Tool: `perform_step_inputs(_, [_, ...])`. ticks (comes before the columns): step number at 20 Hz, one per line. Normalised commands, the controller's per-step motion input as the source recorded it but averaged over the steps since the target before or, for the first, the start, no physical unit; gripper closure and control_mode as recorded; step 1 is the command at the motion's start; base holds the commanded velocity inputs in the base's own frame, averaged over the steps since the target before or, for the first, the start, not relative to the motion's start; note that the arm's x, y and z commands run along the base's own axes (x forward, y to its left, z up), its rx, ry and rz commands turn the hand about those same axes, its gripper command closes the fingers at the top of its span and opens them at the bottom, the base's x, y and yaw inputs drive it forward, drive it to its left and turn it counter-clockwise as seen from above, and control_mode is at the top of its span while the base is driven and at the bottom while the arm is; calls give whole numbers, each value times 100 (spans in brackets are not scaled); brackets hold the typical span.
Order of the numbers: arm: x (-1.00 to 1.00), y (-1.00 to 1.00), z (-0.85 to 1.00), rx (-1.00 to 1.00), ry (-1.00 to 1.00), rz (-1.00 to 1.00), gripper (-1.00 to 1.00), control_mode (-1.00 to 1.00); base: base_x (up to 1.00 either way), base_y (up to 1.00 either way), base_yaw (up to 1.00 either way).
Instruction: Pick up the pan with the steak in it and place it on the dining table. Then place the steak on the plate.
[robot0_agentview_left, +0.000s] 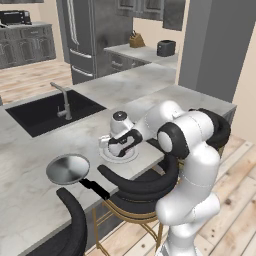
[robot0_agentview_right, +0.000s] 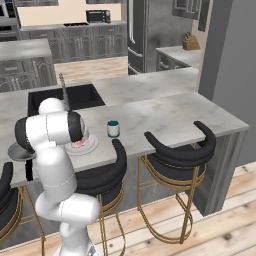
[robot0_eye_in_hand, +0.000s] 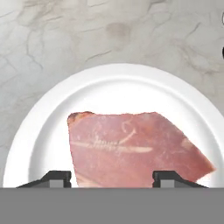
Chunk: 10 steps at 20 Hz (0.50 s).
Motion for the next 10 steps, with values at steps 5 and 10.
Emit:
perform_step_inputs(5, [-1, 7, 33, 0, -1, -5, -100, -100, 0, 0, 0])
perform_step_inputs(10, [-60, -24, 47, 5, -7, -3, -100, -100, 0, 0, 0])
